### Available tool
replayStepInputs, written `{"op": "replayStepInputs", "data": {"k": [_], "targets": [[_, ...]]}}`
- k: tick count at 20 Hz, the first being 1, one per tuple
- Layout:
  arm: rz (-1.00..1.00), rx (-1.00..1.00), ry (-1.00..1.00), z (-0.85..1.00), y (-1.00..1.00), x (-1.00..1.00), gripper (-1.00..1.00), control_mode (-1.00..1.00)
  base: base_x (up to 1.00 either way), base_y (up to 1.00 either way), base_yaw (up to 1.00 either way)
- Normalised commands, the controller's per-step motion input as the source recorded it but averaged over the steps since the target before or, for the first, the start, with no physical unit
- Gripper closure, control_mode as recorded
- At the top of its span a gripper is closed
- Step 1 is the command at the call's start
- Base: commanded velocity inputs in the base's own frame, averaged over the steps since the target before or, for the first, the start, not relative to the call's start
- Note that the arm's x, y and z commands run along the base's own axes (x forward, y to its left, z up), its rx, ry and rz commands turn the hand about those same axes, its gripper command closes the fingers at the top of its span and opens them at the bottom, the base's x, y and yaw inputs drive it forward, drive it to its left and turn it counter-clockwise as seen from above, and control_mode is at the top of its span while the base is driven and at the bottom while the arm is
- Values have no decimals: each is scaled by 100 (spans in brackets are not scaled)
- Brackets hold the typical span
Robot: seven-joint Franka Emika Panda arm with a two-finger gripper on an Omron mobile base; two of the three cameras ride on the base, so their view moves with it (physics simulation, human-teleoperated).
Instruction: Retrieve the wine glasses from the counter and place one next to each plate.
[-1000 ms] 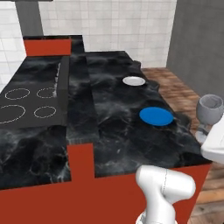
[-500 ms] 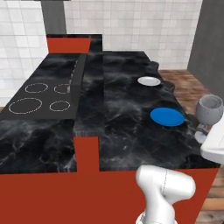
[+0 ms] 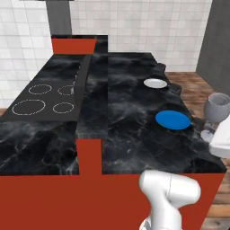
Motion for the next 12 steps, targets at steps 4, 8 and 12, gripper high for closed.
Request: {"op": "replayStepInputs", "data": {"k": [4,8,12], "targets": [[13,9,12,-17,-88,55,100,-100,0,0,0],[17,6,6,-24,-87,51,100,-100,0,0,0],[16,1,0,-31,-71,46,100,-100,0,0,0]]}}
